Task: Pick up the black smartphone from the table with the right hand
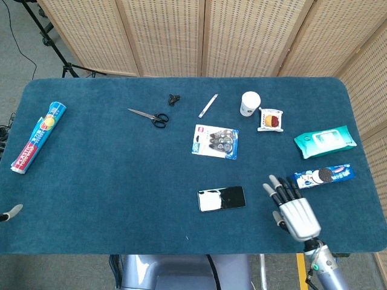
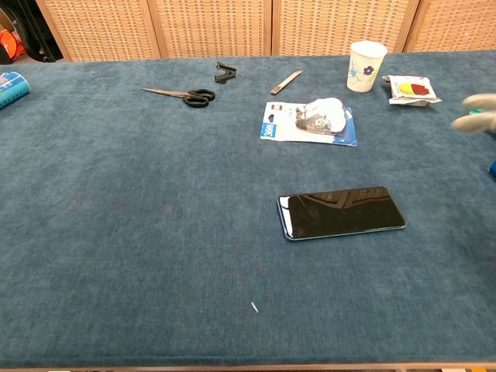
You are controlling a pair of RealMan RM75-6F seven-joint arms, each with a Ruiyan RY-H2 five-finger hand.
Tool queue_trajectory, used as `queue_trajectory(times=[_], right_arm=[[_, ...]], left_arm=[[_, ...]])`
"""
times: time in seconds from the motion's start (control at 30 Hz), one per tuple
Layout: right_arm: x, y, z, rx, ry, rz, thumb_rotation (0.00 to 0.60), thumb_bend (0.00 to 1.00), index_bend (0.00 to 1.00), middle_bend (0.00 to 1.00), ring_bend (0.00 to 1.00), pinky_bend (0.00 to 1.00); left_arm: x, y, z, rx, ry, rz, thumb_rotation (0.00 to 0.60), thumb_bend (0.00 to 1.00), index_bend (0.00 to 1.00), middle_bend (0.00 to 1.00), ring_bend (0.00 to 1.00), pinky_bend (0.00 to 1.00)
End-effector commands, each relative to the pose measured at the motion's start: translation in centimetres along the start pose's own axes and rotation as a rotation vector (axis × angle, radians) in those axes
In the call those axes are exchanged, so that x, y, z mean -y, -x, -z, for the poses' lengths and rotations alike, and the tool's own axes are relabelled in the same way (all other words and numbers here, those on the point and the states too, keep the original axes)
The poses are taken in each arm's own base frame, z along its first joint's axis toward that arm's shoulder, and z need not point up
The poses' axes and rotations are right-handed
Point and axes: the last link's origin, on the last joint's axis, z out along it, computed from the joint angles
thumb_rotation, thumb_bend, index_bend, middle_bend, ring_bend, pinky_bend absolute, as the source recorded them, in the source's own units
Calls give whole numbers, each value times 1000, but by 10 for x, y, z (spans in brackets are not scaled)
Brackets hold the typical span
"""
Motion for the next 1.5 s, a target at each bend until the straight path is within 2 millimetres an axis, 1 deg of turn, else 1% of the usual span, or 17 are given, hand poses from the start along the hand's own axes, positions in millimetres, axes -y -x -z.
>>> queue_trajectory(times=[0.03,0.13,0.23,0.27,0.33,0.47,0.63,0.9,1.13,1.3,1.4,1.5], right_arm=[[43,13,-24,45,-103,12,600,466,102,0,0,12],[61,21,-37,62,-133,20,600,448,102,0,0,12],[75,31,-46,87,-151,26,600,374,102,0,0,12],[78,34,-49,94,-155,24,600,363,102,0,0,12],[84,40,-55,107,-164,37,600,369,102,0,0,12],[93,48,-66,109,-165,35,600,388,102,0,0,12],[97,50,-76,102,-161,57,600,401,102,3,0,12],[97,56,-87,101,-145,76,600,413,102,20,0,12],[97,61,-88,111,-143,86,600,403,102,20,0,12],[98,64,-95,113,-138,88,600,409,102,31,0,12],[97,65,-98,104,-135,87,600,435,110,72,1,12],[97,66,-100,92,-133,70,600,540,175,142,43,26]], left_arm=[[1,-1,0,-2,-4,5,600,0,0,0,0,0],[3,-3,0,-2,-7,10,600,0,0,0,0,0],[5,-4,0,-1,-8,15,600,0,0,0,0,0],[5,-4,0,-1,-7,16,600,0,0,0,0,0],[5,-4,0,2,-6,18,600,0,0,0,0,0],[6,-5,0,6,-5,23,600,0,0,0,0,0],[7,-6,-1,5,-9,27,600,0,0,0,0,0],[7,-5,-2,11,-10,24,600,0,0,0,0,0],[7,-4,-2,13,-13,23,600,0,0,0,0,0],[6,-3,-3,15,-13,20,600,0,0,0,0,0],[6,-3,-3,15,-15,20,600,0,0,0,0,0],[6,-3,-3,16,-15,20,600,0,0,0,0,0]])
